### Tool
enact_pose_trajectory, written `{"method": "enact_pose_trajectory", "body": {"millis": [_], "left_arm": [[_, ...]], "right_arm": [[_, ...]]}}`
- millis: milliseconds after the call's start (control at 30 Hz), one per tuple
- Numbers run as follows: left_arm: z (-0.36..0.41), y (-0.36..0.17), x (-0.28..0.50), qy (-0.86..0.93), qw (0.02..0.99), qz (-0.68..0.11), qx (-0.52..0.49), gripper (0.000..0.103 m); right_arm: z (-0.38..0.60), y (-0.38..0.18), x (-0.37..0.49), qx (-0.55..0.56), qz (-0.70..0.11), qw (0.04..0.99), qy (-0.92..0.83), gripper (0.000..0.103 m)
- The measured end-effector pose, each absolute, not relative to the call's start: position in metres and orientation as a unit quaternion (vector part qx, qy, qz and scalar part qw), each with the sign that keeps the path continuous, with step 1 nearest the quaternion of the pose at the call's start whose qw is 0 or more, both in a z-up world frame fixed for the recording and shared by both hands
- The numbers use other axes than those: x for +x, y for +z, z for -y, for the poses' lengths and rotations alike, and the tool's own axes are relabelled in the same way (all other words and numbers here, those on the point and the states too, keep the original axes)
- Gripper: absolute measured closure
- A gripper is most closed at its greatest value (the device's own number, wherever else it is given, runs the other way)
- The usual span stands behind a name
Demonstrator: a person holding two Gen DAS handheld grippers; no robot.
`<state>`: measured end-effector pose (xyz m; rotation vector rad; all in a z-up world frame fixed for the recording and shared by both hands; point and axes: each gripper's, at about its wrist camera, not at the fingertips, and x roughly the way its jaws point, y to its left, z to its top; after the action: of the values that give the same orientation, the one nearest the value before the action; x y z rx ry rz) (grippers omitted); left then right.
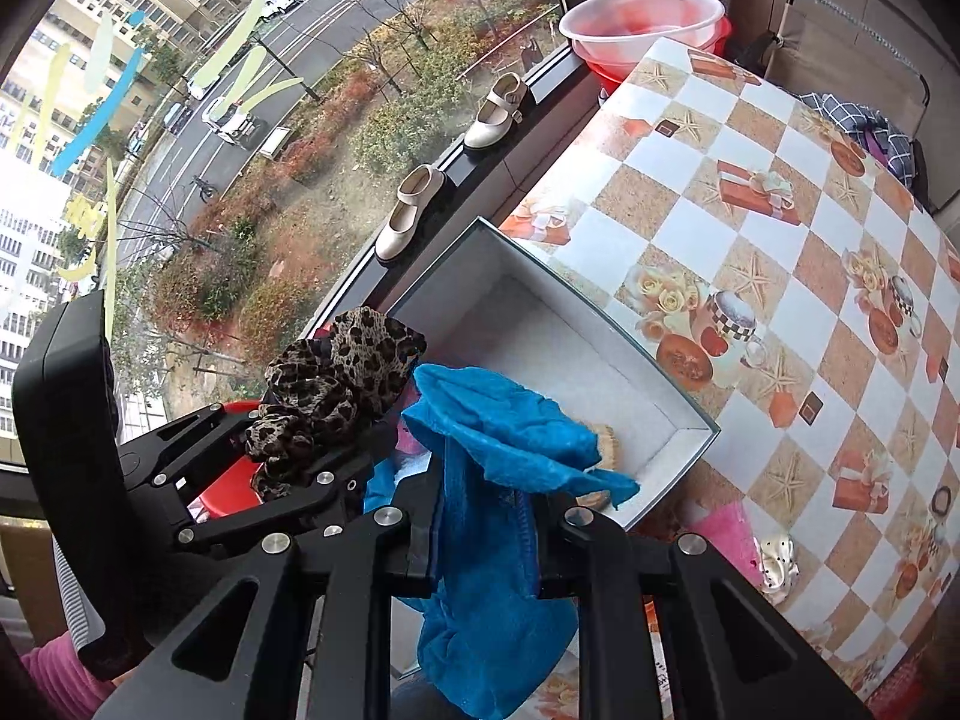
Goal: Organize soft objects
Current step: 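Hold the leopard scrunchie and blue cloth with both tools above the box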
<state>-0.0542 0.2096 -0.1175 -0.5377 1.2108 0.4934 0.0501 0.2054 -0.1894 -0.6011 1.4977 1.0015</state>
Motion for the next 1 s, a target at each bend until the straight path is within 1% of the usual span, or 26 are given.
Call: {"method": "enact_pose_trajectory", "body": {"millis": [333, 900, 1000], "left_arm": [[-0.212, -0.132, -0.046, 0.224, 0.747, -0.572, -0.254, 0.062], [-0.213, -0.138, -0.045, 0.228, 0.742, -0.578, -0.252, 0.062], [-0.212, -0.138, -0.045, 0.235, 0.743, -0.578, -0.243, 0.051]], "right_arm": [[-0.212, -0.202, 0.059, -0.255, -0.647, 0.58, 0.424, 0.083], [-0.221, -0.214, 0.058, -0.262, -0.651, 0.573, 0.423, 0.083], [-0.221, -0.214, 0.058, -0.262, -0.651, 0.574, 0.422, 0.083]]}}
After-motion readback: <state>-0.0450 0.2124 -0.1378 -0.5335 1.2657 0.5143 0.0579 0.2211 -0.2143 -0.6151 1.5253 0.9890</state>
